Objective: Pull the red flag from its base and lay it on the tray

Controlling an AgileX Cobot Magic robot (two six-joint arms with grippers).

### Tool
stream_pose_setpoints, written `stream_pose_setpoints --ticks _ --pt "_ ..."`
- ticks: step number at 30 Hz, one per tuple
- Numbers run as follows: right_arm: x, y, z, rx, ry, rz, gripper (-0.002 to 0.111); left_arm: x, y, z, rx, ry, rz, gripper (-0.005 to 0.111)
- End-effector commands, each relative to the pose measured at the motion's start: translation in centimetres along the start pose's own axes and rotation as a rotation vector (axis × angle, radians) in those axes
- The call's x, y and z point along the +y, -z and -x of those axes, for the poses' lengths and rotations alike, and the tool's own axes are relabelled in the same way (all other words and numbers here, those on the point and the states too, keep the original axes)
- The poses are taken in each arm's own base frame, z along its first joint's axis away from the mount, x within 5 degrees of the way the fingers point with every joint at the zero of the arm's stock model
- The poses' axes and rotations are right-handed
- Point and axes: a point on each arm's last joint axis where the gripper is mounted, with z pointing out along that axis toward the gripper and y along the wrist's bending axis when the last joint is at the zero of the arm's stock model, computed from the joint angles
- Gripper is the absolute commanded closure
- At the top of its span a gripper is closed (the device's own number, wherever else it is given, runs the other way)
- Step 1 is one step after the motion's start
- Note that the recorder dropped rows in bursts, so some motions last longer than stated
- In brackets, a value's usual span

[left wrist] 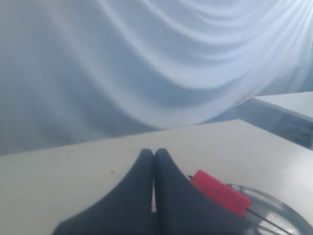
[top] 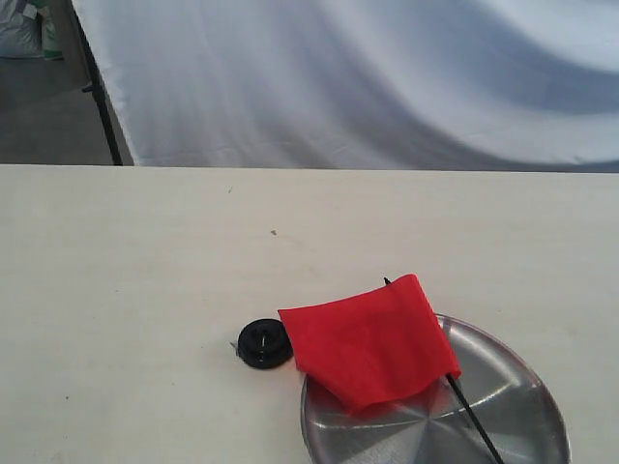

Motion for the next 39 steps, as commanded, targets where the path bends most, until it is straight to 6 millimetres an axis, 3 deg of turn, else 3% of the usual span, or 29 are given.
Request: stream_pose_setpoints --ticks 1,8,23,32,39 --pt "0.0 0.0 0.2 -0.012 0.006 -0.002 0.109 0.0 -0.8 -2.1 0.026 0.021 -0.018 0.107" --pt "0.0 0.0 0.2 -0.016 0.006 -0.001 0.109 -0.1 -1.5 -2.7 0.020 0.156 -0.033 0.107" --pt "0.0 0.0 0.2 -0.016 0.006 -0.001 0.109 -0.1 -1.5 -2.7 0.013 0.157 -0.029 0.107" --pt "0.0 0.0 0.2 -0.016 0.006 -0.001 0.109 1.2 -1.5 -2.8 -0.044 0.149 0.210 0.107" --pt "0.0 0.0 0.2 -0.016 0.006 -0.001 0.109 3.0 -1.7 -5.7 -0.072 0.143 0.465 0.107"
